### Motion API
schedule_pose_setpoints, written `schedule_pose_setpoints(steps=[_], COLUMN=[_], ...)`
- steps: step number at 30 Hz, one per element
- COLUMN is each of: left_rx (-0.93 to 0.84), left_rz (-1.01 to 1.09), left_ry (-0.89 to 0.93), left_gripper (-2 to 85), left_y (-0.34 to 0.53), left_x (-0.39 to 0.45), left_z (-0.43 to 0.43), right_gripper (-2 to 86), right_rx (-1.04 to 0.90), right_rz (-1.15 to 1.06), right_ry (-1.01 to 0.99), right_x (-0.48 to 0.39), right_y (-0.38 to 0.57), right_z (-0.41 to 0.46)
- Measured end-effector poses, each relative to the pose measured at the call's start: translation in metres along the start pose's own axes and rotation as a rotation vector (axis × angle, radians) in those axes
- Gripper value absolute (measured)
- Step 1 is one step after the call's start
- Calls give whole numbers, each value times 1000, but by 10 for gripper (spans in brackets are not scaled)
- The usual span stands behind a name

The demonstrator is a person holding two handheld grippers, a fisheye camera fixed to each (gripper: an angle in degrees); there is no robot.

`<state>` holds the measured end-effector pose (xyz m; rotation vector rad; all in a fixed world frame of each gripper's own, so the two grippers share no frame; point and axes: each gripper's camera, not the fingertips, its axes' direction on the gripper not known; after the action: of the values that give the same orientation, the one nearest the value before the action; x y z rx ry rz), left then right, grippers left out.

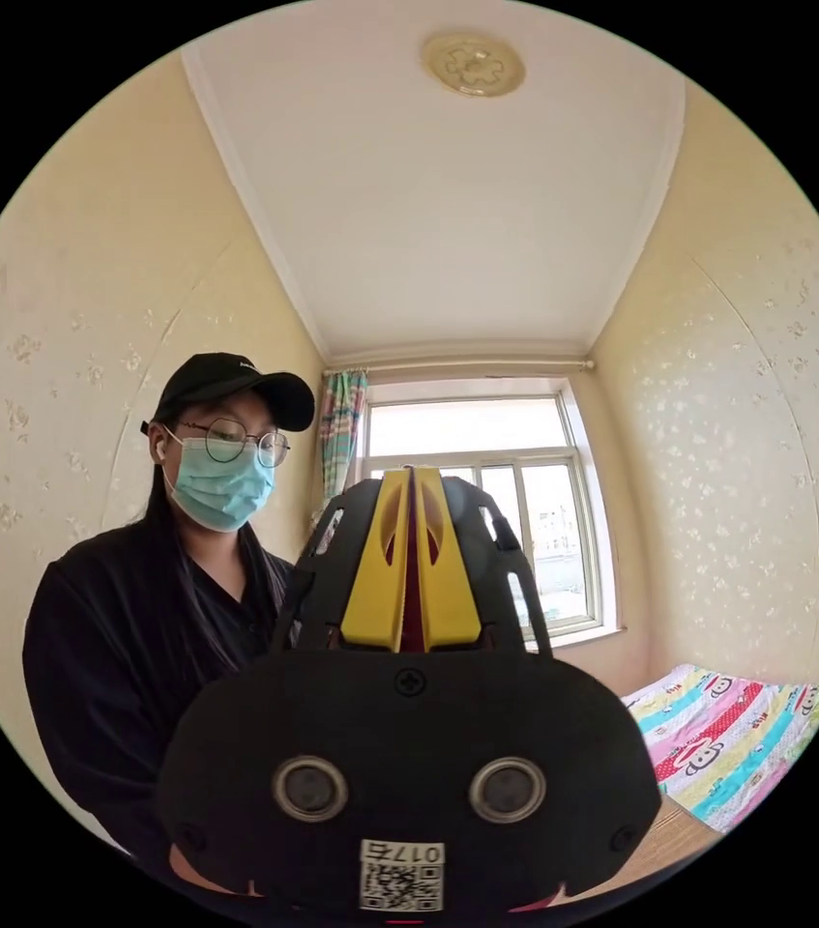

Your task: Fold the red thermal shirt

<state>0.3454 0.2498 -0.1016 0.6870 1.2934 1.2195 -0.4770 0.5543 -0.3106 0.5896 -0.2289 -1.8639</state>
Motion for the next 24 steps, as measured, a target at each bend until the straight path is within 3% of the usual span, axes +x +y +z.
schedule_pose_setpoints(steps=[3,6,10,14,16,19,24], left_rx=[-55,-120,-23,27,-2,-94,-7], left_rz=[85,155,111,191,193,154,212], left_ry=[-250,-216,-201,-58,-141,-224,-125], left_gripper=[97,100,118,153,159,114,13], left_y=[-3,-5,6,18,18,17,16], left_x=[25,45,48,60,64,62,65], left_z=[18,37,9,-17,-8,18,-5], right_gripper=[4,4,4,4,4,5,7], right_rx=[23,17,34,8,-2,-16,-69], right_rz=[-1,34,33,31,29,30,88], right_ry=[-46,42,33,37,3,-59,-56], right_x=[9,19,32,46,55,73,125], right_y=[4,5,5,9,11,12,10], right_z=[-3,-2,-10,-4,3,18,9])
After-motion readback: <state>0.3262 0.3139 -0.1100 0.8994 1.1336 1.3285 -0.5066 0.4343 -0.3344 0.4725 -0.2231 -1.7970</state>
